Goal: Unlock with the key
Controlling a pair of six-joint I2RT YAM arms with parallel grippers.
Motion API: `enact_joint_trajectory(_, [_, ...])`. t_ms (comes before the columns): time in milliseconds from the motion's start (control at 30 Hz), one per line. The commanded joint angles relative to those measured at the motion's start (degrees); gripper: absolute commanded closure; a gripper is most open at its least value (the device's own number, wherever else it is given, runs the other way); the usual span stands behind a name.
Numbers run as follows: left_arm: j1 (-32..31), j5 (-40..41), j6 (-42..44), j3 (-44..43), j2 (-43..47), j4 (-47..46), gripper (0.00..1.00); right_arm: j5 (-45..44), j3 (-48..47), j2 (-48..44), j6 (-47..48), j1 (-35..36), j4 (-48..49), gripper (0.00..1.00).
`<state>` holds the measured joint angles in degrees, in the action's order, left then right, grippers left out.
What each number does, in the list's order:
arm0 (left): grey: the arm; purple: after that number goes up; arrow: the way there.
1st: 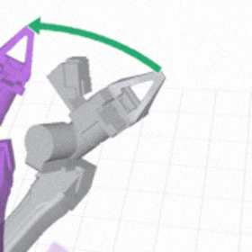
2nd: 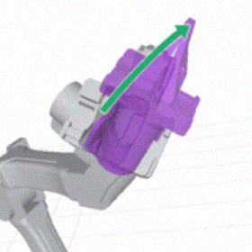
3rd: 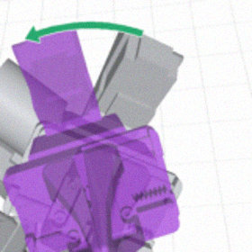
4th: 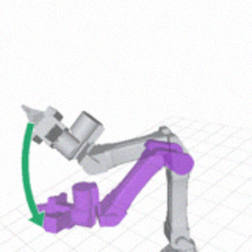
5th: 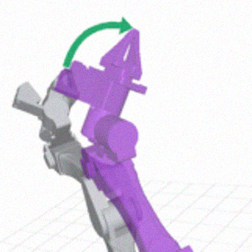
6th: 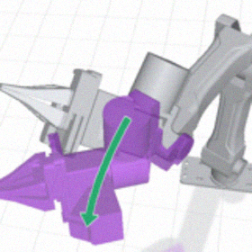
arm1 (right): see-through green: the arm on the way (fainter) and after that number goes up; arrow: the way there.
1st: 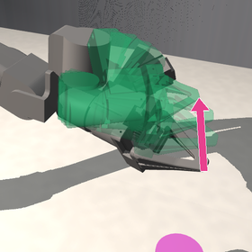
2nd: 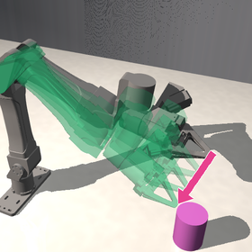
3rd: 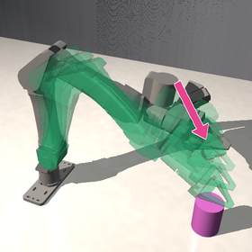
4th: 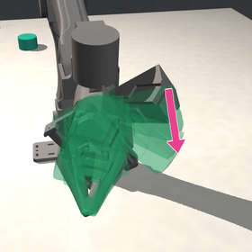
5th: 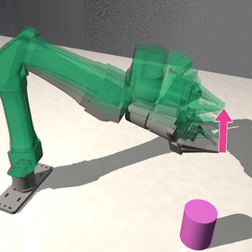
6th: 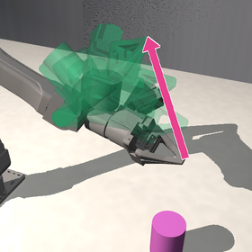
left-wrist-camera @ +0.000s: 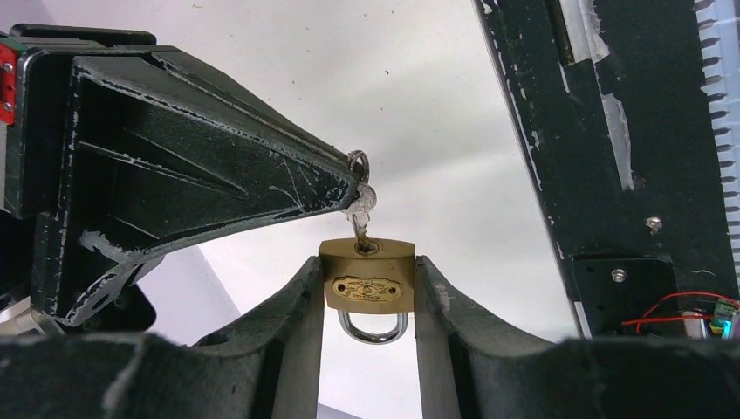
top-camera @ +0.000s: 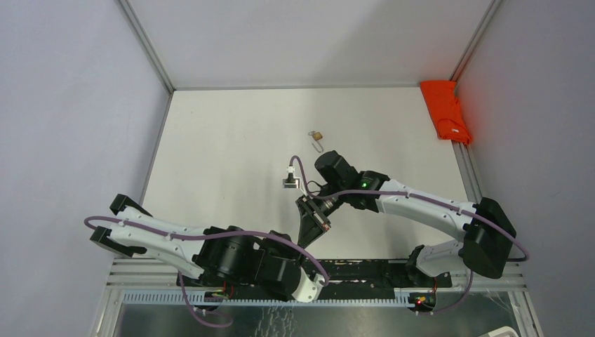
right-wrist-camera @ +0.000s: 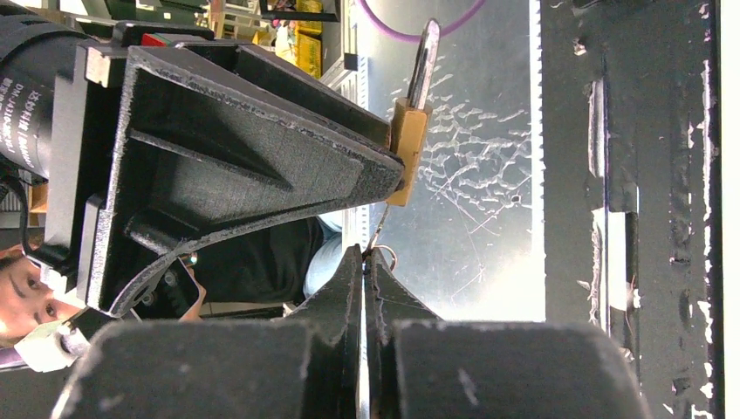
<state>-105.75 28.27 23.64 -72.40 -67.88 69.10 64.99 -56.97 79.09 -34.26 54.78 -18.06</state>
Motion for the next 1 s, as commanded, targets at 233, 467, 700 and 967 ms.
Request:
enact_joint_trajectory(233, [-1.04,0.49,0.74,-5.31,-0.64,-7.04,0.98,-2.35,0.21,-2.56,0.77,-0.47,9.27,1.00])
enact_joint_trajectory(467, [-1.00,2.09,0.11,-6.44,-1.12,-7.69,0.98,-6.12,3.75,-5.65,0.46,-0.98,11.41,1.00])
enact_joint_trajectory(700, [-1.05,1.72,0.42,-6.39,-1.24,-7.71,0.98,-7.16,5.38,-8.41,-1.43,-2.00,14.23,1.00])
enact_joint_trajectory(967, [-1.04,1.01,0.83,-6.17,-1.59,-7.78,0.98,-6.71,2.89,-9.00,0.63,-3.59,11.37,1.00])
